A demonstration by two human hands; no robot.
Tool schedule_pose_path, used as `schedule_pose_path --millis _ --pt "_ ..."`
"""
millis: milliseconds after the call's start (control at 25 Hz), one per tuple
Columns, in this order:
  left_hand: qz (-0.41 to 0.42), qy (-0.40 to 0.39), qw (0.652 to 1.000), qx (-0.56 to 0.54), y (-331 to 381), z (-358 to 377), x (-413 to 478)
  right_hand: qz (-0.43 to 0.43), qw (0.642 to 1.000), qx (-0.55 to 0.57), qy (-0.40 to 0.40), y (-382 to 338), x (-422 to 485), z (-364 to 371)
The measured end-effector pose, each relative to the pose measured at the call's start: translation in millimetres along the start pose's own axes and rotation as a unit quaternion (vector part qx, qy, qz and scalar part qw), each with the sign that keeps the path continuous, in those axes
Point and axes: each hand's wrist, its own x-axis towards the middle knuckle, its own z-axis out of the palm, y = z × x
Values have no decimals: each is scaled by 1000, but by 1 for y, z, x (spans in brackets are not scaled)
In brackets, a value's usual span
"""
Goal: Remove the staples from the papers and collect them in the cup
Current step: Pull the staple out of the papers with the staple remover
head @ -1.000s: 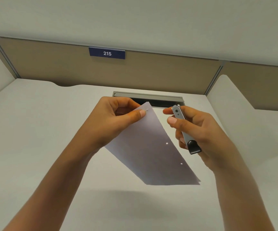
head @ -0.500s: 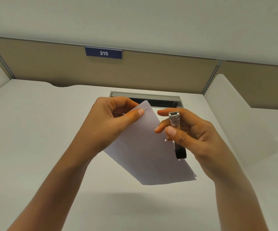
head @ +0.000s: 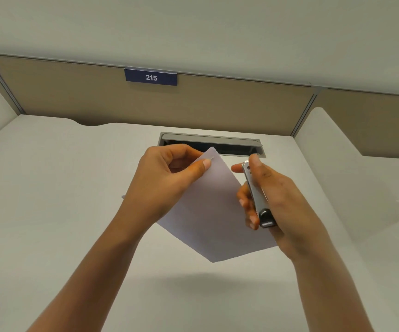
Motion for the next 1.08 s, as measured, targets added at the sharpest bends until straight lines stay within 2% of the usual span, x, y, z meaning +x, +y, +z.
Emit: schedule_pose_path --millis 120,280,640,1080 --pt "-4 5 1000 -1 -3 4 -1 41 997 69 -9 5 0 0" --pt "-4 14 1000 -26 -2 3 -1 -2 997 76 -32 5 0 3" --pt "79 21 997 5 6 2 -7 -115 991 -36 54 8 -3 9" --pt "26 5 994 -105 10 10 -20 -131 989 -63 31 10 -16 13"
